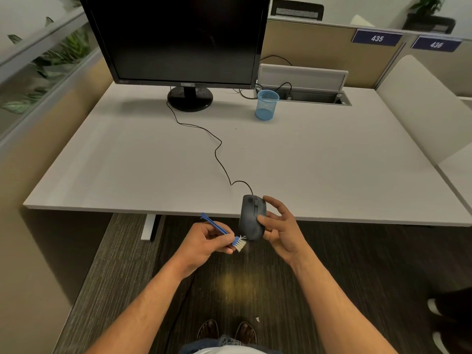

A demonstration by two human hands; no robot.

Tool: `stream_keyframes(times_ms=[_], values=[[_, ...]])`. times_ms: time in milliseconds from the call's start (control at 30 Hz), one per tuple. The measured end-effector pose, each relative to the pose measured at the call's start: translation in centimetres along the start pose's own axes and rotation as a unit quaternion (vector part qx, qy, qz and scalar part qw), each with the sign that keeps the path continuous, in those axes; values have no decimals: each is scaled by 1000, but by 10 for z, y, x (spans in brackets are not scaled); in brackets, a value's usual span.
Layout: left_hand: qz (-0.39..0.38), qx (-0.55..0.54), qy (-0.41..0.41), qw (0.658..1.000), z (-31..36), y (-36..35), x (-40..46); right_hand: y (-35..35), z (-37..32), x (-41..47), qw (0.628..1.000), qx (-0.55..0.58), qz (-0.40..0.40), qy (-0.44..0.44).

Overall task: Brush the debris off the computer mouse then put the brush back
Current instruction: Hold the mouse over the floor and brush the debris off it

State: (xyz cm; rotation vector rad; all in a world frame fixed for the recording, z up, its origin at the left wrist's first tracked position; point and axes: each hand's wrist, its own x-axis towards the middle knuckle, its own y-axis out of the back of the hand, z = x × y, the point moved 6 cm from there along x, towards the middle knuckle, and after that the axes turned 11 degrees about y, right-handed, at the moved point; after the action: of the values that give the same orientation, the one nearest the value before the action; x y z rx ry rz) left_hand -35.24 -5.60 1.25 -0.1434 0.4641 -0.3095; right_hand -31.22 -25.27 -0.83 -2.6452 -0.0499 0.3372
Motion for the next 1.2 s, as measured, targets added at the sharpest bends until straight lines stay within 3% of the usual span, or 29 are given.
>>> stream_keyframes(times_ms=[200, 567, 867, 1200], values=[[41, -40, -30, 998, 6, 19, 2, 0, -1, -2, 1000, 9, -11, -8], [145, -55, -68, 985, 39, 29, 27, -18, 1, -10, 994, 20, -109, -20], [60, -42, -50, 996, 28, 14, 15, -11, -2, -7, 997, 17, -79, -18], [34, -42, -54, 997, 8, 8, -2, -14, -2, -2, 998, 12, -54, -20]])
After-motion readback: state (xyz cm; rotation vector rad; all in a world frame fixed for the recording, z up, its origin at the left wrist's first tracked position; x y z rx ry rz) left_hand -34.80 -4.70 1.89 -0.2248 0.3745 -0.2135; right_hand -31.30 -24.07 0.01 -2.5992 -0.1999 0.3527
